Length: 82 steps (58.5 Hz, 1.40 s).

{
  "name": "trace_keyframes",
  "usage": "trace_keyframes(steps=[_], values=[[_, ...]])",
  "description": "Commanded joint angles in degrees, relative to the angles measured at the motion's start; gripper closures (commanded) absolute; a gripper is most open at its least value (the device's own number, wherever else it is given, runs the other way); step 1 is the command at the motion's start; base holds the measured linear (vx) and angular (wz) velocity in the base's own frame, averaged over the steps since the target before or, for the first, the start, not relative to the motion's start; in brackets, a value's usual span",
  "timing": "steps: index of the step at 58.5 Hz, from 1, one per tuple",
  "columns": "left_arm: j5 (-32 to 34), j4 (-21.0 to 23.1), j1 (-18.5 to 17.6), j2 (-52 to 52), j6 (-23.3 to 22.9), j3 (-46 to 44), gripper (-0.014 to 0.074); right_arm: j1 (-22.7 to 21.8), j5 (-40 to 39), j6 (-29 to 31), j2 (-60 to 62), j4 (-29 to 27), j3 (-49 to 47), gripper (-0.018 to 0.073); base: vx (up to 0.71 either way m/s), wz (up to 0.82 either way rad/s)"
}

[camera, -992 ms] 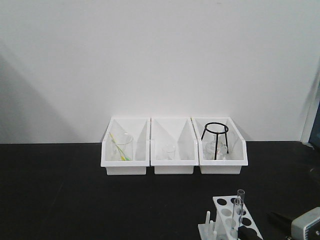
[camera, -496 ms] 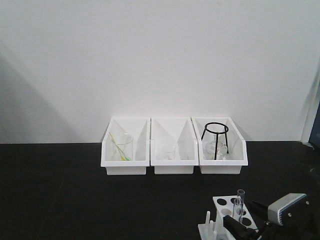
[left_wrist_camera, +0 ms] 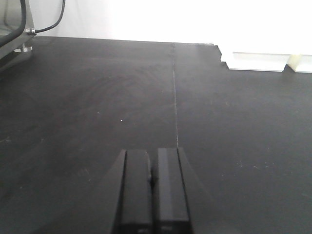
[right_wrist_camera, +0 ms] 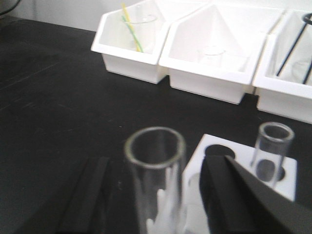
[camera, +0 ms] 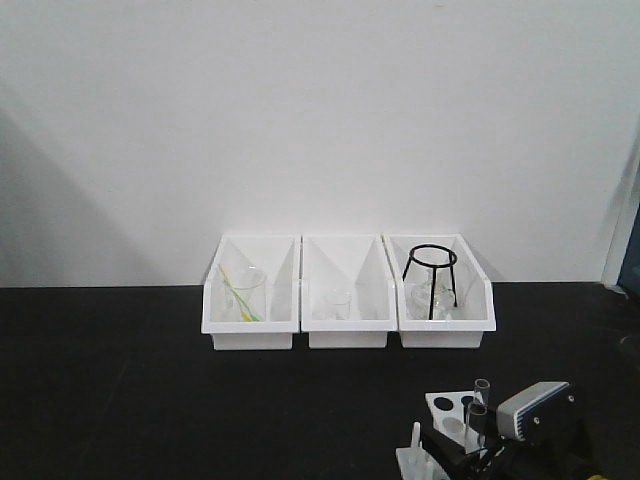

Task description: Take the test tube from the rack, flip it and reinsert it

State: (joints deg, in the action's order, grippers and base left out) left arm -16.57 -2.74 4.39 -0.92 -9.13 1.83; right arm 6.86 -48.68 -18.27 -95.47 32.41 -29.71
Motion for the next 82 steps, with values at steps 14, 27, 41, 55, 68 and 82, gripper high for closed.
trace_keyframes(steps=[14,27,41,55,68,82], values=[[4.94,0.25,-0.41,-0.59,0.01,-0.01,0.0603,-0.04,-4.52,0.92,1.76,-2.22,-1.6,0.0408,0.0,0.0],[4.94,0.25,-0.41,-0.59,0.01,-0.01,0.0603,-0.04,-4.75,0.92,2.23,-1.73,-1.6,0.0571,0.0,0.0],[4.94,0.25,-0.41,-0.59,0.01,-0.01,0.0603,-0.04,-3.31,-1.11,9.12,-2.06,-1.6,0.0572,0.0,0.0],[4.94,0.25,-0.41,-0.59,0.01,-0.01,0.0603,-0.04,9.01,-4.08,21.65,-4.0,-3.08,0.0572,0.0,0.0],[4.94,0.25,-0.41,-0.59,0.01,-0.01,0.0603,-0.04,28.62,-13.1,30.12,-4.61,-11.73,0.0571,0.0,0.0],[4.94,0.25,-0.41,-0.59,0.01,-0.01,0.0603,-0.04,37.74,-13.0,31.12,-1.77,-18.43,0.0569,0.0,0.0]])
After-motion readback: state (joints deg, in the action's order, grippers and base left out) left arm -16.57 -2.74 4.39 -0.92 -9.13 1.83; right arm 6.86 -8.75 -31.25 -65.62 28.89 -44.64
